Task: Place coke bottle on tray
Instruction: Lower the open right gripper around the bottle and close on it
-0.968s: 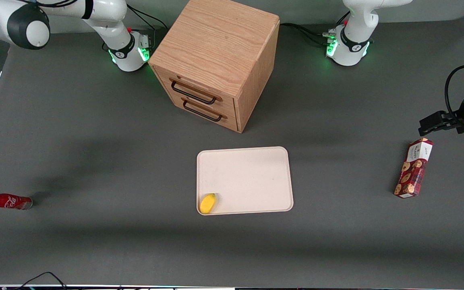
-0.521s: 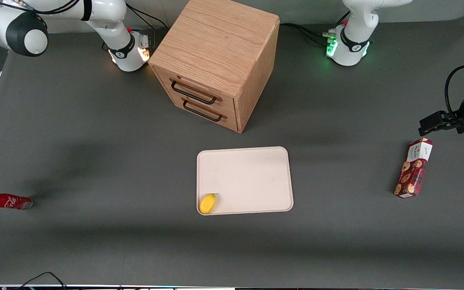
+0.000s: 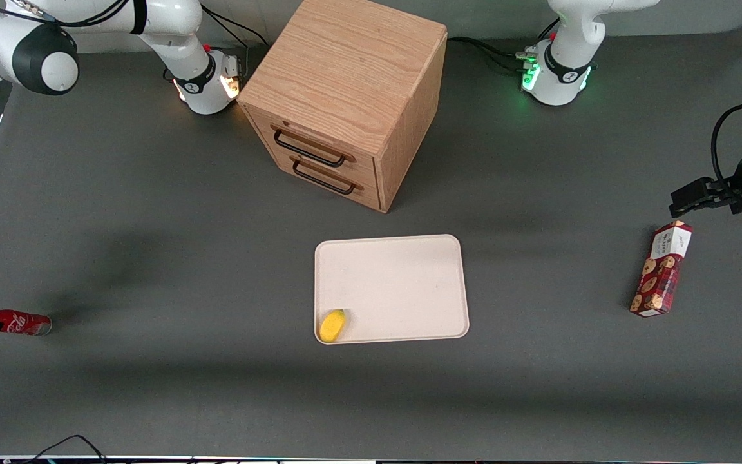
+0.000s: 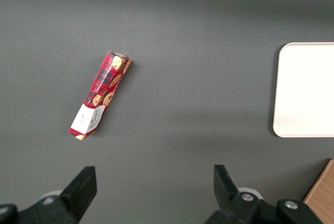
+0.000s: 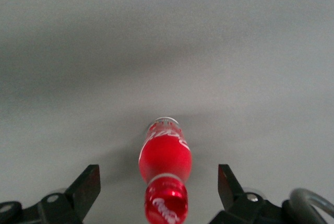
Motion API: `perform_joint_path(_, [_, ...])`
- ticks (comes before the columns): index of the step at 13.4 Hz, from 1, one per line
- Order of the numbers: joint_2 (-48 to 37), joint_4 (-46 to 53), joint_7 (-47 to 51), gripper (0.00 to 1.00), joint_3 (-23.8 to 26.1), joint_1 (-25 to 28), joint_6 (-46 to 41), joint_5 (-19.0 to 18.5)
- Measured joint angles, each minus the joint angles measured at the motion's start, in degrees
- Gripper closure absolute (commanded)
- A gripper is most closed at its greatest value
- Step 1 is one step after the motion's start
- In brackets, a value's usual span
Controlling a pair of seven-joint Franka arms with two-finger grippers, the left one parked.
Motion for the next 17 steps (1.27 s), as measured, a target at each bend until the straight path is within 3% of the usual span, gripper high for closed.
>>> perform_joint_path(1, [0.1,-0.3,-0.2,0.03,0.0,0.0,0.6,0.0])
perform_joint_path(2, [0.2,-0.6,-0.3,0.13,0.0,0.0,1.0,0.0])
perform_joint_path(6, [0.2,-1.1,-0.5,0.39,0.0,0.0,1.1,0.0])
perform_joint_path(9, [0.2,-1.4,-1.5,0.77,0.0,0.0,1.1,0.0])
perform_joint_path(10, [0.2,-1.5,-1.7,0.99,0.0,0.0,1.1,0.0])
perform_joint_path(17, [-1.3,-1.1,-1.7,1.00,0.0,2.4,1.1,0.0])
